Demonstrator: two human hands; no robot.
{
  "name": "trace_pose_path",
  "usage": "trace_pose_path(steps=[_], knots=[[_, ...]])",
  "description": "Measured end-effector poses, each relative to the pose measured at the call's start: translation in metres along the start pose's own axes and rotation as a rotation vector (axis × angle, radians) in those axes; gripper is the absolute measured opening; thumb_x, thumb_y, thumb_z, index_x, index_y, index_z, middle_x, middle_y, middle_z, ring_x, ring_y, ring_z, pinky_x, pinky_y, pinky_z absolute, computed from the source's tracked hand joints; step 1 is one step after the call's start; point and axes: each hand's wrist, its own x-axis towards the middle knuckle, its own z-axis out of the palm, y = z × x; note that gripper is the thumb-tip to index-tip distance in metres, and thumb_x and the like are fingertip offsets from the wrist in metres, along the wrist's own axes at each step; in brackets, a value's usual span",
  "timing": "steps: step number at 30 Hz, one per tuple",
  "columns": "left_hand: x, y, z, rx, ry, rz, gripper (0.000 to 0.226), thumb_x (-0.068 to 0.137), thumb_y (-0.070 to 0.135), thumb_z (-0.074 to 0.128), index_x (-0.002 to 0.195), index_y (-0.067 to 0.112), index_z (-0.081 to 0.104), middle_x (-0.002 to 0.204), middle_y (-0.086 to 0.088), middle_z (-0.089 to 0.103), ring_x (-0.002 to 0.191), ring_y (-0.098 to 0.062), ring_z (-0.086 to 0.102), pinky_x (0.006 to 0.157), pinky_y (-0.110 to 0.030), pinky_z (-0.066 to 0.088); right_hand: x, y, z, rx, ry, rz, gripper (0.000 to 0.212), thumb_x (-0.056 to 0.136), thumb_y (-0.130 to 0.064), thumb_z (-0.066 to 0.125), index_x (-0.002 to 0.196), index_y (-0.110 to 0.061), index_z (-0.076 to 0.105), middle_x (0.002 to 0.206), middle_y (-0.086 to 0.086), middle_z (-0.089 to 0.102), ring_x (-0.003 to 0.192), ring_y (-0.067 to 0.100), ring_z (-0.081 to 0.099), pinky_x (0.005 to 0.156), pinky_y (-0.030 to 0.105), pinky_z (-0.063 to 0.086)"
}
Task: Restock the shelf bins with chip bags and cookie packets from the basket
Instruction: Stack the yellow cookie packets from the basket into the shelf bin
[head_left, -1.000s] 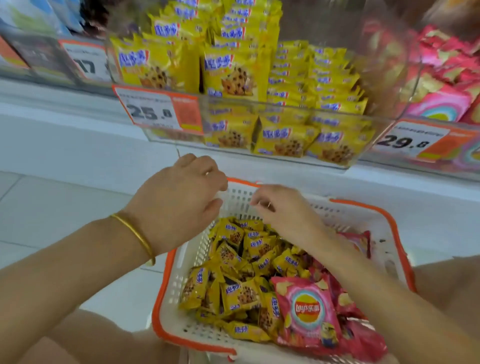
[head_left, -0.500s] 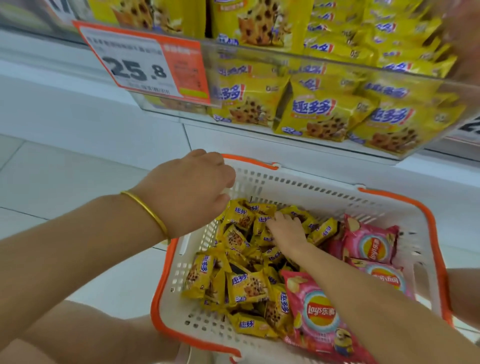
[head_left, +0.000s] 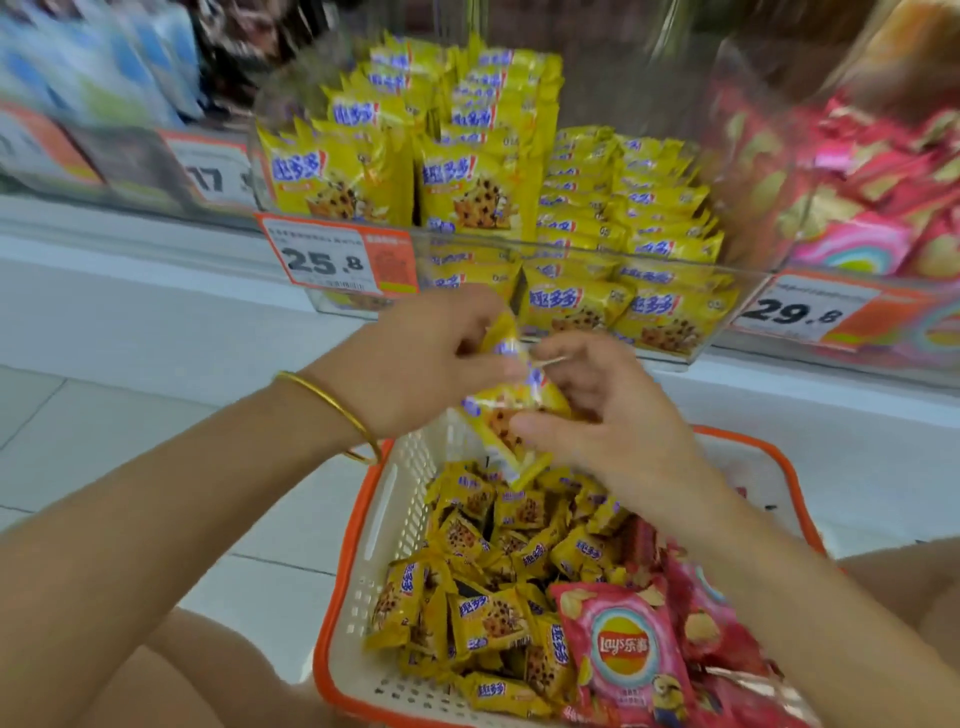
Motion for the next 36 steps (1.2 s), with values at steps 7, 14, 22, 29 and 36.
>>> trace_pose_path(steps=[7,14,22,29,36], knots=[[0.000,0.020,-0.046,-0.122,0.608,0.119,0.018,0.090,0.023,0.057,0.105,0.014,0.054,0.092,0.007,0.058,0.080,0.002,0.056,0.069,-0.009,0.045,0.052,-0.089,-0.033,-0.354,0.334,-0.399,0.029,0.075,-0.013,0.075,0.096,-0.025,0.060,0.086,-0.024,0.053,0.082,-0.019,0.049,0.076,0.001,0.035],[0.007,-0.007,-0.052,0.258,0.632,0.083,0.029,0.083,0.009,0.050,0.111,0.005,0.059,0.103,-0.004,0.052,0.098,-0.026,0.053,0.084,-0.036,0.045,0.115,-0.076,-0.016,-0.660,0.172,-0.362,0.026,0.076,-0.013,0.076,0.100,-0.015,0.064,0.098,-0.009,0.054,0.093,0.005,0.051,0.077,0.008,0.037],[0.009,-0.019,-0.047,0.509,0.535,0.092,0.036,0.076,0.009,0.050,0.109,0.005,0.063,0.106,-0.014,0.059,0.101,-0.037,0.052,0.088,-0.035,0.036,0.115,-0.072,-0.007,-0.927,0.177,-0.382,0.031,0.080,-0.031,0.072,0.109,-0.024,0.064,0.111,0.000,0.049,0.110,0.021,0.047,0.088,0.037,0.043],[-0.021,-0.009,-0.030,0.345,0.444,0.098,0.025,0.081,0.017,0.047,0.100,0.012,0.062,0.096,0.001,0.054,0.089,-0.016,0.049,0.070,-0.018,0.036,0.032,-0.033,-0.006,-0.573,0.401,-0.552,0.014,0.083,-0.012,0.059,0.096,-0.016,0.065,0.090,-0.004,0.053,0.070,0.002,0.048,0.066,0.014,0.038],[-0.037,-0.044,0.017,0.502,-0.123,-0.148,0.022,0.093,0.026,0.049,0.111,0.023,0.061,0.111,0.003,0.058,0.106,-0.014,0.048,0.088,-0.026,0.039,0.008,0.147,0.083,-0.725,-0.635,0.301,0.040,0.094,-0.031,0.055,0.129,-0.014,0.049,0.117,0.004,0.057,0.100,0.019,0.055,0.074,0.028,0.042]])
